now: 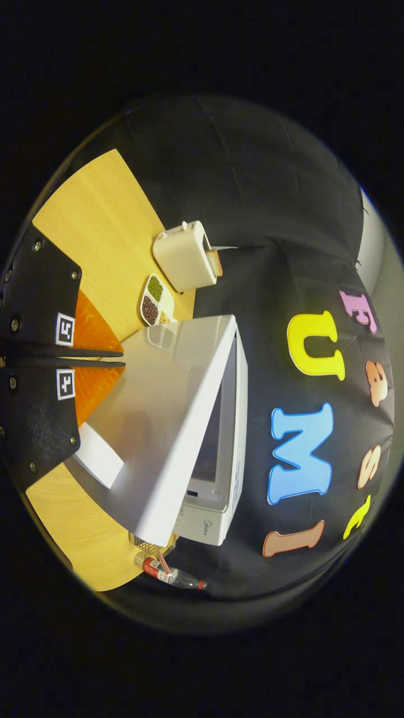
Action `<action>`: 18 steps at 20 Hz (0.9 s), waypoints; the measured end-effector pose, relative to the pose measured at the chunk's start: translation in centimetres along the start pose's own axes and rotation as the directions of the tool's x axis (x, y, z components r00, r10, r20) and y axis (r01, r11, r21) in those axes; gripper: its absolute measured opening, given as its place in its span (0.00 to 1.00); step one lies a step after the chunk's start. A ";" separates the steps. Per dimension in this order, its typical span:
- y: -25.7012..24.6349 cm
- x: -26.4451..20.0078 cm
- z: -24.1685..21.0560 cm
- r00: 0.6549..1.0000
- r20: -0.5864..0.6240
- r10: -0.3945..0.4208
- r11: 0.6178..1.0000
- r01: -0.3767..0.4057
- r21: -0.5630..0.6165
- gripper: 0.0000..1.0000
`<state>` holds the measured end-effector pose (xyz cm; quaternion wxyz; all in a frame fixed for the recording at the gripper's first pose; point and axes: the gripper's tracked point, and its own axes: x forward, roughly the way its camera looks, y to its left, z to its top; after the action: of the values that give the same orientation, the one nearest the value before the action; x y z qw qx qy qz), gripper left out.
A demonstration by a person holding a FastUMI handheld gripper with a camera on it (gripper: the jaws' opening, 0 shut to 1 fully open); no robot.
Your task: Open the microwave, put the food inside, and close the microwave door.
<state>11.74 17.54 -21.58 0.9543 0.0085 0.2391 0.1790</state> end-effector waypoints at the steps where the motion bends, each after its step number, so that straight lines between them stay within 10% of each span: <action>1: -0.8 0.4 0.2 1.000 0.001 -0.012 1.000 0.012 -0.001 0.01; 18: -12.0 9.9 2.7 0.984 0.023 -0.177 0.982 0.175 0.076 0.01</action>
<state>25.14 9.93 -24.84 0.9689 0.0252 0.2312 0.0848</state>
